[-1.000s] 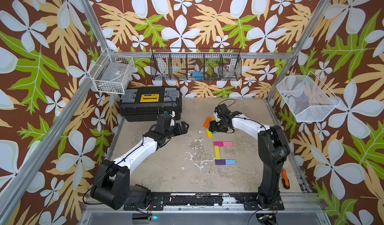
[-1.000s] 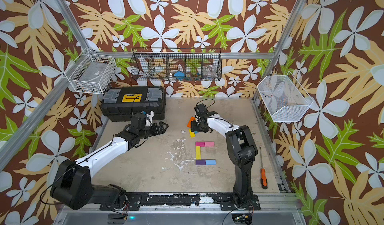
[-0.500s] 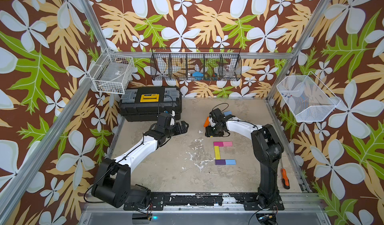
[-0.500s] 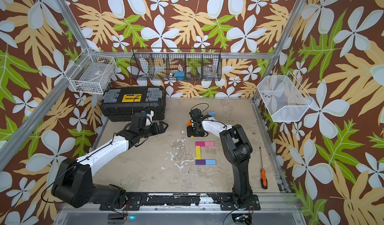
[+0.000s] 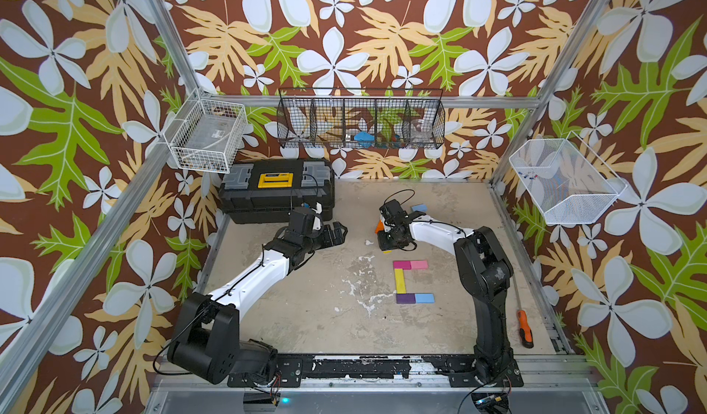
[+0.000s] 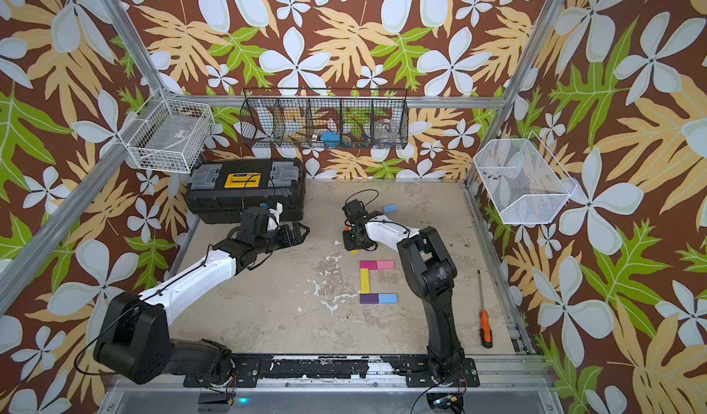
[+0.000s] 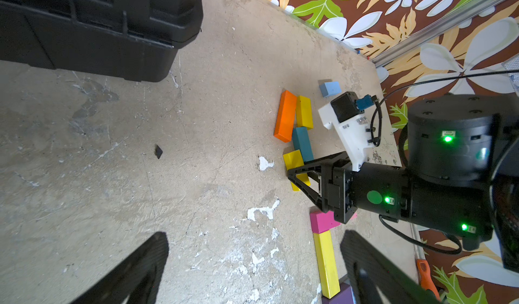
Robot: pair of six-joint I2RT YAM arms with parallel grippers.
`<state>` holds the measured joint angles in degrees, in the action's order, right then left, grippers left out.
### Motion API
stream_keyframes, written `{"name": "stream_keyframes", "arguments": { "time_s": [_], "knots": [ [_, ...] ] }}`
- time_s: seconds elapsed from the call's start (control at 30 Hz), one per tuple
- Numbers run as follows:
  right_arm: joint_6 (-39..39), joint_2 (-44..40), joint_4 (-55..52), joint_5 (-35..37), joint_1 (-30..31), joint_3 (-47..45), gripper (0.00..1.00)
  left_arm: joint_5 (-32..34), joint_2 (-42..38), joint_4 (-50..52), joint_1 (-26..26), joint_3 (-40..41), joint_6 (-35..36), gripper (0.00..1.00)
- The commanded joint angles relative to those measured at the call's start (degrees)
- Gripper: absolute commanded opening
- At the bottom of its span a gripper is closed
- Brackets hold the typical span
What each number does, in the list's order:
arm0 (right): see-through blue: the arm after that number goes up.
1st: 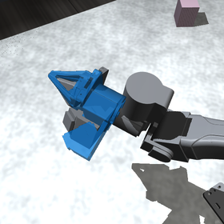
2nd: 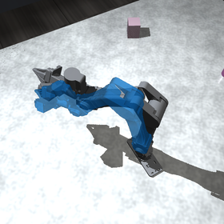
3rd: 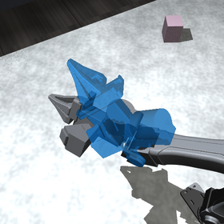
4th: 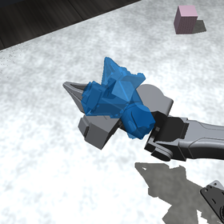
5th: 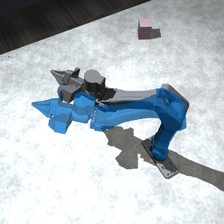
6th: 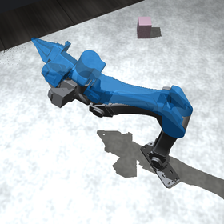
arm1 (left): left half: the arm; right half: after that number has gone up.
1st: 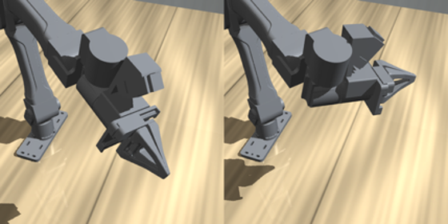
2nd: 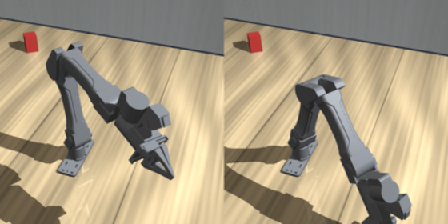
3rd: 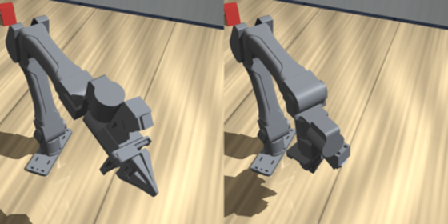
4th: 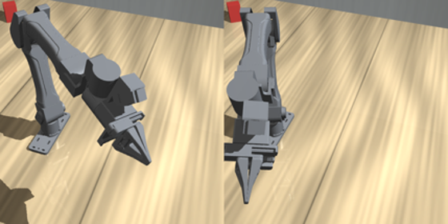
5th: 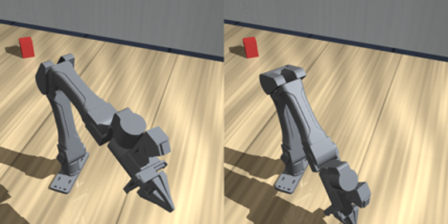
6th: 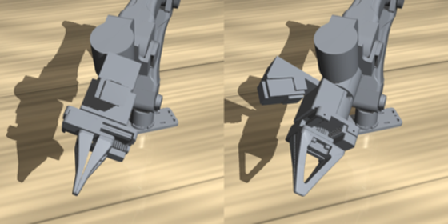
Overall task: Assemble the letter c with building blocks
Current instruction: Pick up the building block from the center of the board, then place the building block at the center of the board.
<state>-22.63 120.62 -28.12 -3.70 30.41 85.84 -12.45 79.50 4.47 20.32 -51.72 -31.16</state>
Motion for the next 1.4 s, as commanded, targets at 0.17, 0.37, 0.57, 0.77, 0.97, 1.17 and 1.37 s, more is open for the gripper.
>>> {"name": "stream_keyframes", "arguments": {
  "time_s": [0.17,0.37,0.57,0.77,0.97,1.17,1.37],
  "knots": [
    [1.41,-5.78,-0.51,-0.93,2.63,-5.61,0.16,-0.45,-1.67,-0.45,-1.79,0.35,0.27,1.00],
    [6.98,-11.28,1.49,-4.16,6.05,-8.68,0.16,-1.48,-3.06,-0.43,-4.88,0.88,0.24,1.00],
    [11.97,-8.54,0.29,-1.40,11.63,-7.97,0.16,-2.88,-3.95,-0.35,-7.86,1.70,-0.08,1.00],
    [13.44,-7.51,0.02,2.85,14.21,-8.24,0.20,-3.02,-5.39,0.19,-8.56,2.58,0.13,1.00],
    [13.33,-7.82,-0.02,4.92,14.45,-9.14,0.50,-3.67,-5.96,-0.16,-8.69,3.91,-0.55,1.00],
    [12.53,-10.61,0.29,6.12,14.69,-11.60,0.59,-4.20,-6.42,-0.50,-8.63,4.35,-1.05,1.00],
    [12.61,-11.48,0.19,7.84,15.20,-12.81,0.60,-4.82,-6.51,-1.22,-8.64,4.70,-1.77,1.00]
  ]
}}
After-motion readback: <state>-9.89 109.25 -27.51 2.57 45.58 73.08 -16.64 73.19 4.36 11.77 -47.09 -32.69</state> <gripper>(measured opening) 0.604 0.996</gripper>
